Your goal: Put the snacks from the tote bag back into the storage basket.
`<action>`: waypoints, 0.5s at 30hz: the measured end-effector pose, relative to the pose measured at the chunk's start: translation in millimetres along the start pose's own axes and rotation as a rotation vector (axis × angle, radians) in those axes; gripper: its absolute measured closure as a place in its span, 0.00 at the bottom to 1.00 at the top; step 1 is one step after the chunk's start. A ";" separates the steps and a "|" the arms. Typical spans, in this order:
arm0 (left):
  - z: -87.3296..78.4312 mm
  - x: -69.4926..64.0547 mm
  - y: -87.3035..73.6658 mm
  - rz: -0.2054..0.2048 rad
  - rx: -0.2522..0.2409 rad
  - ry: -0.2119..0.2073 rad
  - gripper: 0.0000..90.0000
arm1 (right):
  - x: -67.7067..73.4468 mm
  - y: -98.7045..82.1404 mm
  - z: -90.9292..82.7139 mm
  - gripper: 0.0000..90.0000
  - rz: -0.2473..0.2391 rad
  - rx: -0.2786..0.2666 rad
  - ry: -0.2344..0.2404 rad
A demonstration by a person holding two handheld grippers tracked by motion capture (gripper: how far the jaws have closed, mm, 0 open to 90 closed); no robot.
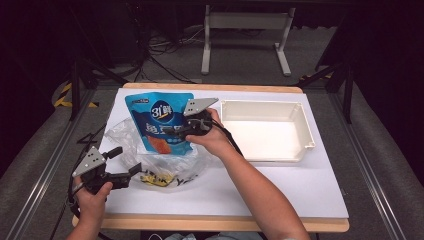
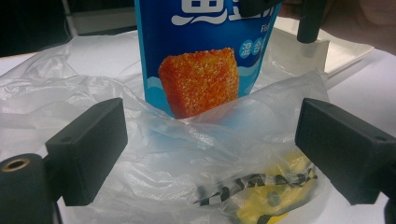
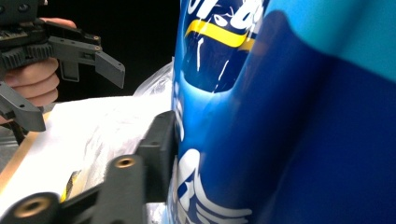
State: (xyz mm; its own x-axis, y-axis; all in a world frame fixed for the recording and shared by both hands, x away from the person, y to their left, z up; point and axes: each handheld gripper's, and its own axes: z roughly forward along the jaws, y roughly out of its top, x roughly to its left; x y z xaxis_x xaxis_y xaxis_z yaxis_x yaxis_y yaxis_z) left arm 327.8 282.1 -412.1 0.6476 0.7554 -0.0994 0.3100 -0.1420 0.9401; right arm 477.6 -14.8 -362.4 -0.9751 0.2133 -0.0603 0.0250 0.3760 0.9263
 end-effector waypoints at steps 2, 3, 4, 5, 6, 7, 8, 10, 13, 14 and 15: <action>0.2 0.1 -0.1 0.000 0.001 0.000 0.11 | -0.2 0.1 -0.1 0.64 -0.002 0.003 -0.004; 0.4 0.2 -0.1 0.000 0.001 0.000 0.11 | -0.3 0.1 -0.4 0.65 0.005 0.005 -0.005; 0.4 0.2 -0.1 0.000 0.001 0.000 0.11 | -0.3 0.1 -0.4 0.65 0.005 0.005 -0.005; 0.4 0.2 -0.2 -0.001 0.001 0.000 0.11 | -0.6 0.1 -0.4 0.66 0.008 0.006 -0.007; 0.4 0.2 -0.3 -0.002 0.002 -0.001 0.11 | -1.3 0.1 -0.4 0.67 0.006 0.008 -0.007; 0.4 0.2 -0.3 -0.002 0.003 -0.001 0.11 | -1.3 -0.1 -0.3 0.68 0.007 0.006 -0.010; 0.4 0.2 -0.3 -0.002 0.003 -0.001 0.11 | -1.3 -0.1 -0.3 0.68 0.007 0.006 -0.010; 0.2 0.5 -0.2 -0.003 0.004 0.000 0.11 | -1.9 0.0 -0.6 0.69 0.015 0.009 -0.009; 0.2 0.6 -0.3 -0.007 0.004 0.000 0.11 | -2.0 0.5 -0.7 0.70 0.013 0.013 -0.018; 0.2 0.6 -0.4 -0.007 0.003 0.000 0.11 | -1.3 0.9 -0.5 0.71 0.011 0.016 -0.025; 0.2 0.8 -0.4 -0.007 0.003 0.001 0.11 | -0.5 1.3 -0.3 0.72 0.009 0.018 -0.029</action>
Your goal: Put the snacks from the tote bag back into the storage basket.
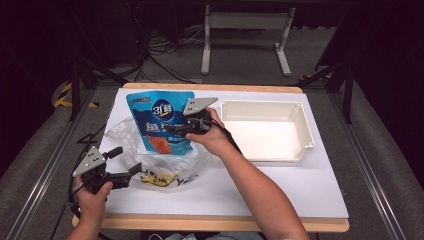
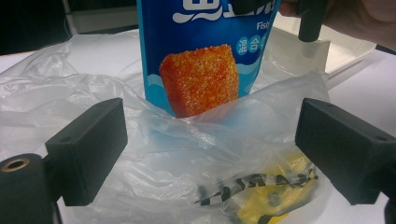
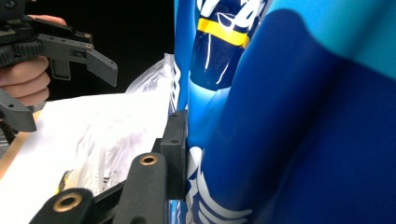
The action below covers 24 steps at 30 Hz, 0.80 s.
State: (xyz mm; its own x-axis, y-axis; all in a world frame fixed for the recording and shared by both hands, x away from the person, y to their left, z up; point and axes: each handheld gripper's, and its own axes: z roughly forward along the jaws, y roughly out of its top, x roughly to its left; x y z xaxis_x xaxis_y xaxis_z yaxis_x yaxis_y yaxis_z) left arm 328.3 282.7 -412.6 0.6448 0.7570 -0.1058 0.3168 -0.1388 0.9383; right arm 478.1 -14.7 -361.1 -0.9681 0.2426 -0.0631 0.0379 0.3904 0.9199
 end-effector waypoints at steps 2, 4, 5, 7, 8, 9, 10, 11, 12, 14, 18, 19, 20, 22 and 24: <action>0.4 0.5 -0.3 -0.002 -0.004 0.001 0.11 | 1.0 0.8 0.8 0.73 -0.005 0.003 -0.009; 0.3 0.7 -0.3 -0.005 -0.002 0.000 0.11 | 0.7 2.3 1.8 0.74 0.002 0.007 -0.017; 0.0 1.0 -0.4 -0.008 -0.002 0.000 0.11 | 0.8 3.1 2.5 0.74 0.005 0.007 -0.021; -0.3 1.2 -0.4 -0.009 -0.002 0.002 0.11 | 1.7 4.6 4.0 0.75 -0.004 0.010 -0.030; -0.4 1.3 -0.5 -0.012 -0.004 0.001 0.11 | 2.3 5.5 4.6 0.75 -0.001 0.009 -0.036; -0.5 1.5 -0.8 -0.014 -0.007 0.001 0.11 | 2.3 6.4 5.0 0.75 -0.002 0.002 -0.040; -1.0 2.0 -0.6 -0.013 0.001 0.001 0.11 | 2.4 7.6 4.7 0.76 0.004 0.000 -0.040; -0.8 2.4 -0.8 -0.016 -0.003 -0.001 0.11 | 2.2 8.7 4.4 0.76 0.006 -0.007 -0.040; -1.0 2.8 -1.0 -0.018 -0.005 0.000 0.11 | 2.3 11.0 3.5 0.76 0.014 -0.016 -0.037; -1.2 3.5 -1.2 -0.019 -0.004 0.001 0.11 | 2.9 17.4 0.8 0.76 0.012 -0.021 -0.034; -1.3 3.8 -1.3 -0.028 -0.008 -0.002 0.11 | 5.3 32.5 -5.3 0.76 -0.026 -0.022 -0.035; -1.2 3.5 -1.3 -0.031 -0.012 0.000 0.11 | 5.5 35.7 -6.9 0.76 -0.030 -0.022 -0.036; -1.3 3.5 -1.2 -0.029 -0.011 0.000 0.11 | 5.6 38.5 -8.3 0.77 -0.032 -0.022 -0.037; -0.9 3.3 -1.2 -0.028 -0.011 -0.001 0.11 | 5.4 43.5 -11.0 0.77 -0.034 -0.017 -0.041; -0.7 3.2 -1.2 -0.028 -0.010 0.000 0.11 | 5.2 47.4 -13.4 0.77 -0.035 -0.017 -0.045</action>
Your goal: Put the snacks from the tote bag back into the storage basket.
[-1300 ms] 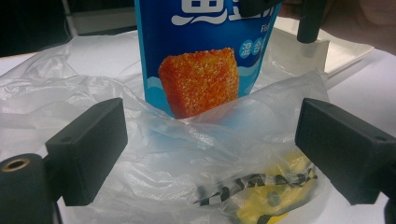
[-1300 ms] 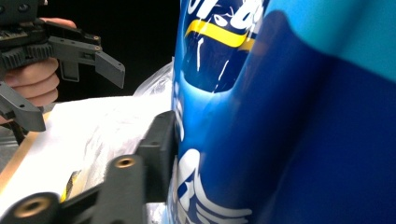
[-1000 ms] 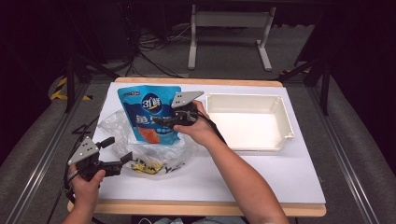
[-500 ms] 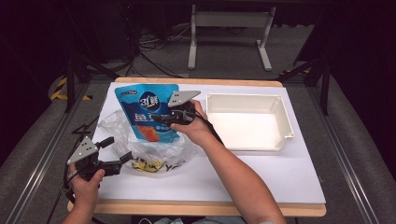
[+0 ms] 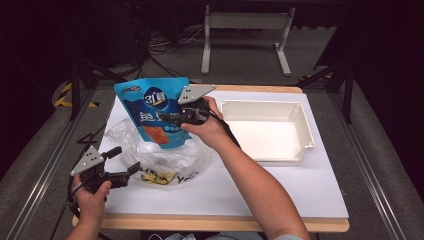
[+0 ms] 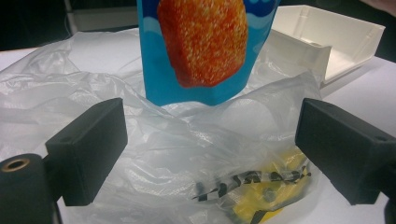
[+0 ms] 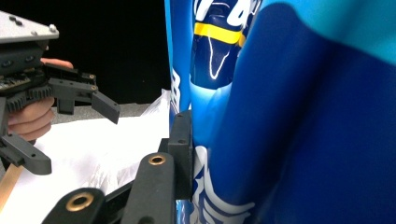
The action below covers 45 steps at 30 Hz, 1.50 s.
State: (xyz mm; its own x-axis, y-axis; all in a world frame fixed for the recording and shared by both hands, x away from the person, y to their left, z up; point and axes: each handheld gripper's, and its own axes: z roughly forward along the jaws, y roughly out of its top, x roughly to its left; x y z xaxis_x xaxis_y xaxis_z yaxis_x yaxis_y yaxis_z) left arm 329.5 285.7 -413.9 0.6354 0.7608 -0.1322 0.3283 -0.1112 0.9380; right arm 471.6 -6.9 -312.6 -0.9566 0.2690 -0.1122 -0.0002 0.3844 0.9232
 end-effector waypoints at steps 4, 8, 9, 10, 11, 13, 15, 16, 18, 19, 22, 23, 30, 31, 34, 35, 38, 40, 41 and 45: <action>0.5 0.8 -0.3 0.000 -0.002 -0.002 0.11 | -1.2 7.6 -6.1 0.77 0.009 -0.006 0.003; 0.8 0.9 -0.5 -0.004 0.001 0.000 0.11 | -2.0 14.5 -10.7 0.77 0.009 -0.010 0.005; 0.8 1.0 -0.5 -0.004 0.001 0.000 0.11 | -2.1 16.3 -11.8 0.77 0.012 -0.008 0.007; 0.9 0.9 -0.6 -0.004 0.002 0.000 0.11 | -2.6 19.3 -13.6 0.77 0.012 -0.009 0.009; 0.9 0.9 -0.6 -0.004 0.002 0.001 0.11 | -2.8 21.7 -14.8 0.77 0.011 -0.010 0.009; 0.8 1.0 -0.5 -0.004 0.004 0.000 0.11 | -2.7 27.1 -17.9 0.77 0.009 -0.009 0.011; 0.9 1.2 -0.6 -0.004 0.006 0.001 0.11 | -2.5 31.4 -20.6 0.77 0.015 -0.008 0.013; 1.0 1.2 -0.6 -0.004 0.007 0.001 0.11 | -2.3 33.4 -22.1 0.77 0.019 -0.005 0.016; 1.1 1.0 -0.7 -0.004 0.003 0.002 0.11 | -2.2 37.0 -24.8 0.77 0.020 -0.005 0.021; 1.1 1.0 -0.7 -0.004 0.003 0.002 0.11 | -1.7 38.9 -26.3 0.77 0.025 -0.005 0.024; 1.3 1.1 -0.8 -0.005 0.004 0.003 0.11 | -1.4 44.6 -31.4 0.77 0.026 -0.014 0.029; 1.5 1.1 -0.8 -0.005 0.004 0.002 0.11 | -1.3 46.4 -32.9 0.77 0.028 -0.018 0.032; 1.8 1.7 -1.2 -0.005 0.002 0.001 0.11 | 2.1 55.9 -41.6 0.77 0.014 -0.029 0.030; 1.8 1.9 -1.2 -0.005 0.001 0.000 0.11 | 2.2 56.5 -43.1 0.78 0.011 -0.031 0.030; 1.6 2.3 -1.5 -0.006 0.004 0.003 0.11 | 2.6 57.8 -49.0 0.78 0.000 -0.024 0.031; 1.3 2.3 -1.6 -0.006 0.007 0.003 0.11 | 2.4 58.1 -51.6 0.77 0.000 -0.021 0.028; 0.9 2.6 -1.8 -0.007 0.006 0.005 0.11 | -0.3 57.6 -62.8 0.77 0.009 -0.024 0.020; 0.7 2.8 -1.8 -0.011 0.006 0.007 0.11 | -2.2 56.0 -72.1 0.77 0.017 -0.029 0.012; 1.0 2.9 -1.9 -0.012 0.004 0.006 0.11 | -3.0 55.3 -76.4 0.77 0.018 -0.028 0.006; 2.0 2.8 -2.3 -0.013 0.011 0.006 0.11 | -6.2 51.5 -93.9 0.77 0.022 -0.025 -0.016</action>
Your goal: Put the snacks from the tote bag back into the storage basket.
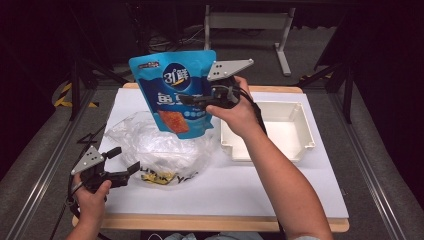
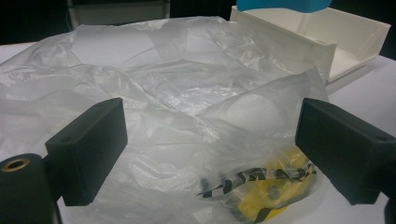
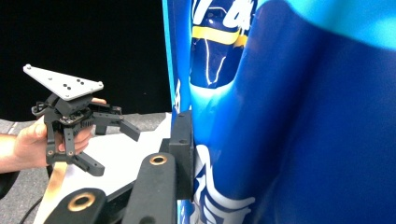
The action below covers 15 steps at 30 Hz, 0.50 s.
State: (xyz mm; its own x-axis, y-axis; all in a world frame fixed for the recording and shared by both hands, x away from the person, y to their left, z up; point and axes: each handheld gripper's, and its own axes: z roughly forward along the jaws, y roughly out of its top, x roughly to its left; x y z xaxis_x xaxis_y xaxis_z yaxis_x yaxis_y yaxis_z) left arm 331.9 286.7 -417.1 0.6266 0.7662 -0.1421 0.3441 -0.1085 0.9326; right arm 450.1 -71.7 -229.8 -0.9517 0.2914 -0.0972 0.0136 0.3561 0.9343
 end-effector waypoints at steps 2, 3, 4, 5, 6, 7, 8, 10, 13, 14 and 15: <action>0.7 0.2 -0.2 0.001 -0.001 -0.001 0.11 | -2.2 -1.9 -8.2 0.77 0.006 0.006 -0.011; 1.0 0.2 -0.3 0.001 0.001 0.000 0.11 | -3.5 -2.7 -10.7 0.77 0.008 0.004 -0.016; 1.2 0.3 -0.3 0.000 0.002 0.000 0.11 | -4.9 -3.4 -14.2 0.77 0.012 0.010 -0.021; 1.1 0.4 -0.3 0.000 0.007 0.004 0.11 | -5.9 -3.8 -16.6 0.77 0.012 0.012 -0.026; 1.2 0.6 -0.3 -0.001 0.008 0.003 0.11 | -7.1 -4.3 -21.0 0.77 0.010 0.016 -0.036; 1.3 0.7 -0.5 -0.004 0.004 0.004 0.11 | -8.1 -4.6 -24.6 0.77 0.008 0.017 -0.044; 1.3 0.7 -0.5 -0.004 0.004 0.004 0.11 | -8.1 -4.6 -24.6 0.77 0.008 0.017 -0.044; 1.4 1.1 -0.8 -0.005 0.005 0.003 0.11 | -11.7 -5.8 -36.0 0.77 0.012 0.013 -0.062; 1.9 1.5 -1.2 -0.010 0.000 0.004 0.11 | -16.6 -7.8 -48.6 0.77 0.023 0.011 -0.087; 1.7 1.5 -1.3 -0.011 0.000 0.005 0.11 | -17.8 -8.4 -52.1 0.77 0.026 0.011 -0.095; 1.5 1.5 -1.3 -0.011 0.001 0.005 0.11 | -19.2 -9.0 -55.5 0.77 0.023 0.011 -0.103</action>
State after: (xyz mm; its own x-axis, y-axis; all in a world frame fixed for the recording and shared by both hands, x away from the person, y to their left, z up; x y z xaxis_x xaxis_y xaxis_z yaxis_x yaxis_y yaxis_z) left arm 333.5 287.1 -419.0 0.6194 0.7704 -0.1511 0.3518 -0.1003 0.9307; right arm 451.2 -129.8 -217.3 -0.9144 0.3894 -0.1110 0.0391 0.3579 0.9329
